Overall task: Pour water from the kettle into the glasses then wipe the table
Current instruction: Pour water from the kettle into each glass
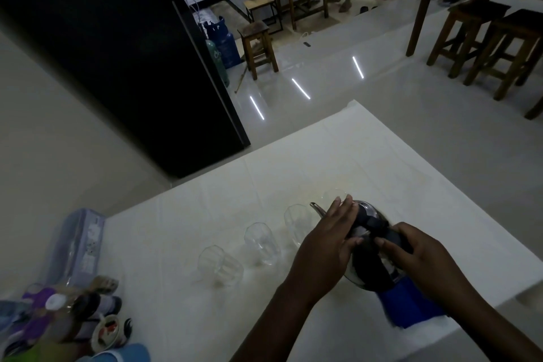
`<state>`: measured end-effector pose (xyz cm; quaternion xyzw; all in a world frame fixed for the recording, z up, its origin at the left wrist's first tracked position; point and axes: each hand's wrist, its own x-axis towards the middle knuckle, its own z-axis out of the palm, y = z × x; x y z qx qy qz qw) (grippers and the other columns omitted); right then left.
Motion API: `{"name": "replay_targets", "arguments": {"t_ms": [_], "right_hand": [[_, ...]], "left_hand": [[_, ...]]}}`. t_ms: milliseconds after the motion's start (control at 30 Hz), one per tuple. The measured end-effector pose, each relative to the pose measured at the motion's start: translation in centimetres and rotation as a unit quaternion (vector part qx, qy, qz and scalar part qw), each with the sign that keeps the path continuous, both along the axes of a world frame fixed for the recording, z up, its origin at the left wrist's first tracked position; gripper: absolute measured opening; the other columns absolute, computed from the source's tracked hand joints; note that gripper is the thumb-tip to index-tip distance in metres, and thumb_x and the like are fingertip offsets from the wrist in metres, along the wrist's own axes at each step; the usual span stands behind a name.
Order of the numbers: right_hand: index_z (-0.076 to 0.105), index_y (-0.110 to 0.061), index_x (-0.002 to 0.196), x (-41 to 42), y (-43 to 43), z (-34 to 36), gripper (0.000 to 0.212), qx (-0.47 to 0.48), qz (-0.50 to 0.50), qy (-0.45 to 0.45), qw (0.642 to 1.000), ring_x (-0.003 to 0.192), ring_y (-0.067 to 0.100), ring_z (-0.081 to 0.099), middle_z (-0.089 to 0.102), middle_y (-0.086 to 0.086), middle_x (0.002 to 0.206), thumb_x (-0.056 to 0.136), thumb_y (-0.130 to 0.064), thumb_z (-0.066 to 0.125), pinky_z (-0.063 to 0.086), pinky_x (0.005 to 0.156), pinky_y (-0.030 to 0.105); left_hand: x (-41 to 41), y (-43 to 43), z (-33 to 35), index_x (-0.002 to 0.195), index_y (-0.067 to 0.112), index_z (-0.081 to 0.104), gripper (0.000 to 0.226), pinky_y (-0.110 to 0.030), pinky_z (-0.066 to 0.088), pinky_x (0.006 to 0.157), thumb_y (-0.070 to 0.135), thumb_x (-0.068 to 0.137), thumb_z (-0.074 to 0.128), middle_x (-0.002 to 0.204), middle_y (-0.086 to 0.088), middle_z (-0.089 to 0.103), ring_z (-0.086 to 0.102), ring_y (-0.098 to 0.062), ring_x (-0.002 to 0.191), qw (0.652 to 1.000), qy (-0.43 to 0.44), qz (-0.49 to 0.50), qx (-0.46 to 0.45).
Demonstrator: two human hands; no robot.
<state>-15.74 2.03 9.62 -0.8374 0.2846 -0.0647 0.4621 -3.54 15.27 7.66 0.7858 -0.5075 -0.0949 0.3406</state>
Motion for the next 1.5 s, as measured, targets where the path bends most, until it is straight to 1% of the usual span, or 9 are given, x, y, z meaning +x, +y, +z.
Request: {"name": "replay_targets", "arguments": {"t_ms": [100,233,333,467,567,1000,1133,1300,1500], "right_hand": [[0.048,-0.023,0.064,-0.6,-1.4,0.1,0.025,-0.004,0.002,0.000,1.000,0.057,-0.001,0.052,0.052,0.002,0.056,0.084,-0.020,0.063,0.034,0.049,0.024],[0.050,-0.021,0.065,-1.5,-3.6,0.5,0.023,-0.009,0.002,0.003,1.000,0.052,0.010,0.051,0.055,0.002,0.057,0.084,-0.023,0.063,0.035,0.048,0.025],[0.051,-0.022,0.066,-1.6,-5.1,0.8,0.022,-0.017,0.012,0.011,1.000,0.056,0.010,0.052,0.056,-0.001,0.059,0.085,-0.023,0.062,0.034,0.049,0.023],[0.048,-0.030,0.065,-1.3,-6.9,1.0,0.026,-0.022,0.024,0.018,0.999,0.057,0.006,0.051,0.055,-0.005,0.060,0.085,-0.022,0.062,0.033,0.050,0.020],[0.045,-0.030,0.062,-0.9,-8.2,1.1,0.030,-0.027,0.037,0.030,0.999,0.056,0.005,0.049,0.052,-0.006,0.058,0.085,-0.023,0.062,0.031,0.049,0.019],[0.046,-0.035,0.073,1.0,-9.5,1.0,0.020,-0.069,0.080,0.070,0.992,0.062,-0.002,0.049,0.052,-0.015,0.066,0.086,-0.029,0.060,0.030,0.051,0.014],[0.054,-0.029,0.088,1.4,-9.3,0.7,0.007,-0.070,0.074,0.073,0.992,0.066,-0.003,0.050,0.052,-0.017,0.070,0.086,-0.031,0.060,0.032,0.053,0.014],[0.055,-0.032,0.098,1.7,-9.6,0.5,0.013,-0.075,0.067,0.079,0.992,0.071,0.000,0.052,0.056,-0.015,0.081,0.085,-0.033,0.060,0.038,0.058,0.014],[0.053,-0.034,0.091,2.0,-9.8,0.7,0.008,-0.085,0.073,0.090,0.990,0.068,-0.005,0.049,0.054,-0.017,0.076,0.085,-0.034,0.059,0.035,0.056,0.014]], "left_hand": [[-0.6,-1.3,0.3,0.146,0.015,0.029,0.052,-0.014,0.015,0.111,0.019,0.098,0.049,0.155,0.004,0.023,0.007,-0.002,0.143,1.000,0.005,-0.001,0.000],[-1.5,-3.4,0.3,0.147,0.014,0.028,0.053,-0.017,0.016,0.112,0.020,0.099,0.049,0.156,0.003,0.022,0.007,-0.003,0.143,1.000,0.004,0.002,0.004],[-1.9,-4.8,0.0,0.147,0.015,0.028,0.053,-0.018,0.017,0.113,0.021,0.099,0.049,0.156,0.004,0.022,0.007,-0.002,0.143,1.000,0.006,0.012,0.008],[-2.1,-6.4,-0.6,0.147,0.016,0.028,0.054,-0.024,0.021,0.113,0.023,0.098,0.050,0.155,0.005,0.023,0.009,-0.002,0.143,0.999,0.016,0.032,0.006],[-2.2,-7.5,-0.8,0.147,0.017,0.028,0.054,-0.023,0.020,0.113,0.022,0.099,0.050,0.155,0.007,0.022,0.007,0.000,0.142,0.998,0.028,0.051,0.007],[-1.5,-8.0,-2.2,0.148,0.021,0.024,0.054,-0.023,0.023,0.112,0.025,0.100,0.047,0.156,0.009,0.020,0.008,0.001,0.142,0.994,0.087,0.072,0.014],[-1.1,-7.9,-2.4,0.147,0.021,0.026,0.053,-0.023,0.022,0.113,0.025,0.099,0.048,0.156,0.008,0.022,0.010,0.000,0.142,0.993,0.098,0.072,0.011],[-0.9,-8.0,-2.4,0.147,0.023,0.025,0.053,-0.023,0.022,0.113,0.027,0.100,0.047,0.156,0.009,0.022,0.010,0.002,0.141,0.991,0.110,0.073,0.010],[-0.7,-8.1,-2.3,0.147,0.022,0.025,0.053,-0.024,0.023,0.113,0.027,0.099,0.048,0.155,0.009,0.023,0.012,0.001,0.141,0.990,0.119,0.078,0.010]]}}
